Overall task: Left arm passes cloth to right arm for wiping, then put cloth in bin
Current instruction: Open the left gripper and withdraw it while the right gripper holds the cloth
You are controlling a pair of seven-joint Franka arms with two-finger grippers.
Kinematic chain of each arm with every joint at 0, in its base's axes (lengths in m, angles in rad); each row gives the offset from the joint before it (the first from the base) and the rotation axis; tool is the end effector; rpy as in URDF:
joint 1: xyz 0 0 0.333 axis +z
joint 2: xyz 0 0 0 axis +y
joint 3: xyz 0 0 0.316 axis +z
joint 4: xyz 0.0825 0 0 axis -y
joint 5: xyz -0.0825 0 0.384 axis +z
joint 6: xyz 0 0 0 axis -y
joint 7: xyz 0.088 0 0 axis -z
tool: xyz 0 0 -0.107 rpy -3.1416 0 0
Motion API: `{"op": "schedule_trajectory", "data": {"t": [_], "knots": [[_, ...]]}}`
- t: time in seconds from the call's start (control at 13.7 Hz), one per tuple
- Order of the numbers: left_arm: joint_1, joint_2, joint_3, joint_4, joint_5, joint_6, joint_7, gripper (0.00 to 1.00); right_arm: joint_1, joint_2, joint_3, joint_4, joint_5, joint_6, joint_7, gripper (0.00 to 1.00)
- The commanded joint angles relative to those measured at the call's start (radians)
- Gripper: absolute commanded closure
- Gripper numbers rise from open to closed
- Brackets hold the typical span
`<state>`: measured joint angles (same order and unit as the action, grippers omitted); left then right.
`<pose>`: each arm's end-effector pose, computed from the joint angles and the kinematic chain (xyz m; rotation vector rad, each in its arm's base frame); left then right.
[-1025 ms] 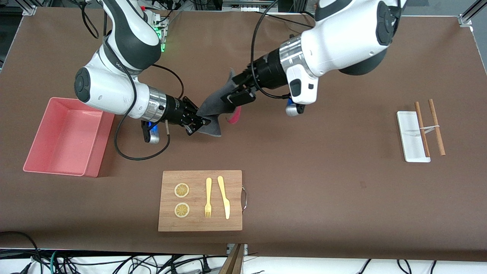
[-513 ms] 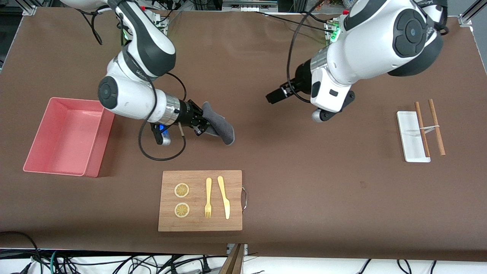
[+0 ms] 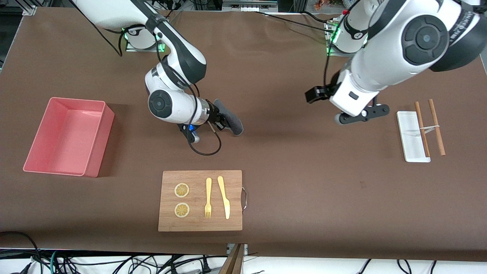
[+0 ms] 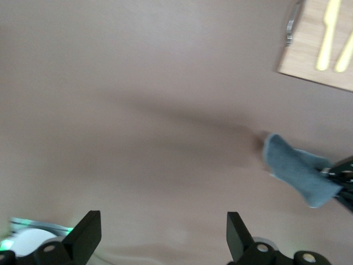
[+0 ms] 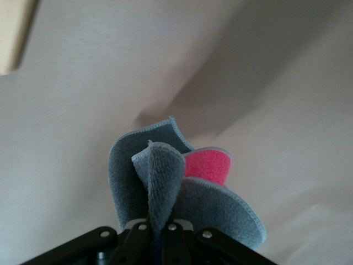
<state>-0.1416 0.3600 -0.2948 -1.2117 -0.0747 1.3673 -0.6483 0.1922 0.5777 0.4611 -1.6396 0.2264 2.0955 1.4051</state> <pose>0.5852 -0.2438 0.5683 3.0442 0.3237 -0.3895 0.5526 0.3883 0.3080 -2.6039 1.3093 0.6129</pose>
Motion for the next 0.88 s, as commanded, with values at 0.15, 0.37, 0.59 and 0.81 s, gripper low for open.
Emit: {"op": "schedule_trajectory", "data": {"t": [0.15, 0.37, 0.59, 0.81], "knots": [[0.089, -0.047, -0.001, -0.011, 0.113, -0.044, 0.362, 0.00, -0.002, 0.054, -0.015, -0.052, -0.136, 0.000, -0.008, 1.00], [0.117, -0.172, 0.073, -0.151, 0.107, 0.024, 0.598, 0.00, -0.002, 0.079, -0.070, -0.068, -0.173, 0.000, -0.079, 1.00], [0.122, -0.312, 0.186, -0.356, 0.079, 0.148, 0.818, 0.00, -0.005, 0.079, -0.134, -0.072, -0.173, -0.002, -0.176, 1.00], [0.055, -0.342, 0.339, -0.425, -0.034, 0.240, 0.787, 0.00, -0.014, 0.068, -0.197, -0.069, -0.173, -0.047, -0.280, 1.00]]}}
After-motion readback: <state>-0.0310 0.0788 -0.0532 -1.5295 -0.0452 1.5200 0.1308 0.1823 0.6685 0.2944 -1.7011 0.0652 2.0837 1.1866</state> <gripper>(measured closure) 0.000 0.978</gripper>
